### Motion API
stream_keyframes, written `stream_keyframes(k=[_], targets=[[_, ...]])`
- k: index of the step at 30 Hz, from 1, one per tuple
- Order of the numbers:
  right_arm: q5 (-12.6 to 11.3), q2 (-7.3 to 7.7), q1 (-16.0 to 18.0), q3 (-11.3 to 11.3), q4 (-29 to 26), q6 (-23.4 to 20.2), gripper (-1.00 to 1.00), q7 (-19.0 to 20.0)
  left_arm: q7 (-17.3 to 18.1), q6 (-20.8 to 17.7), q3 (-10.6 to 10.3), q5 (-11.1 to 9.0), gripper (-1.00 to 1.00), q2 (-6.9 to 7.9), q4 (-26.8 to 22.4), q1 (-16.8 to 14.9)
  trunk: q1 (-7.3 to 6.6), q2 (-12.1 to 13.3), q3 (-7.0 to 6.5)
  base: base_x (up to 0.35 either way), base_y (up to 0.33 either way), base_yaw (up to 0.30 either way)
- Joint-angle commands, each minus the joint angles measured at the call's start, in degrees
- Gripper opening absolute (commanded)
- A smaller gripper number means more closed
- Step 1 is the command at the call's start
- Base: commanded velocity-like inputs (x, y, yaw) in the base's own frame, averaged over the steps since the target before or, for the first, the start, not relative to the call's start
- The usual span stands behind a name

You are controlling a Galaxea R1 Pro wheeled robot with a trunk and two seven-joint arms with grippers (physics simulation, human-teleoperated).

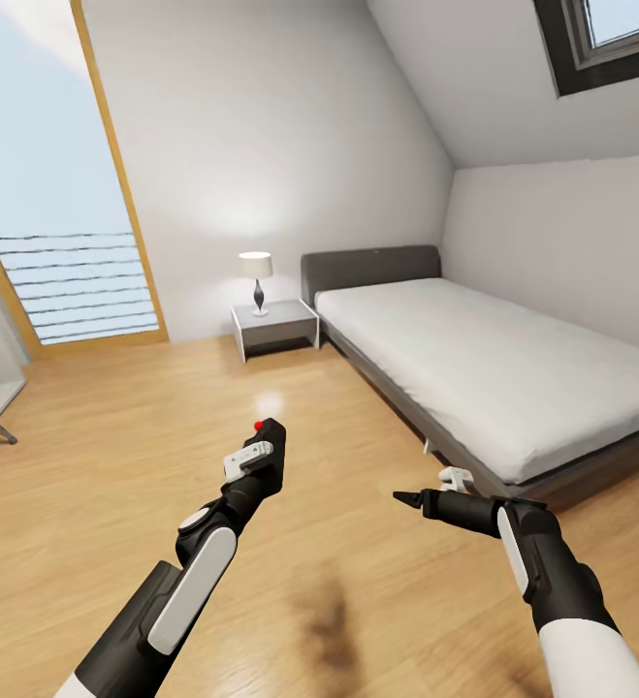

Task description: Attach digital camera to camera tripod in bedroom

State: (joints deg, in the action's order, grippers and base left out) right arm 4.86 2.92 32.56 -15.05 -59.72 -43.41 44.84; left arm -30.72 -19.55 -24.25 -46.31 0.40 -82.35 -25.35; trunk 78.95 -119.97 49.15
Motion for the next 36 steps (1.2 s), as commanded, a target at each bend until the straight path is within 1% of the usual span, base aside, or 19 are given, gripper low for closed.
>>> stream_keyframes(k=[1, 36], targets=[[0.52, -0.03, 0.05, -0.10, -0.05, -0.19, 1.00, 0.52, -0.31, -0.14, -0.10, -0.27, -1.00, 0.04, -0.09, -0.05, -0.23, 0.39, -0.13, 0.000, 0.000, 0.000], [0.43, -0.15, 0.05, -0.16, -0.05, 0.08, 1.00, 0.50, -0.39, -0.12, -0.12, -0.27, -1.00, 0.04, -0.08, -0.05, -7.92, 14.43, -6.41, 0.000, 0.000, 0.000]])
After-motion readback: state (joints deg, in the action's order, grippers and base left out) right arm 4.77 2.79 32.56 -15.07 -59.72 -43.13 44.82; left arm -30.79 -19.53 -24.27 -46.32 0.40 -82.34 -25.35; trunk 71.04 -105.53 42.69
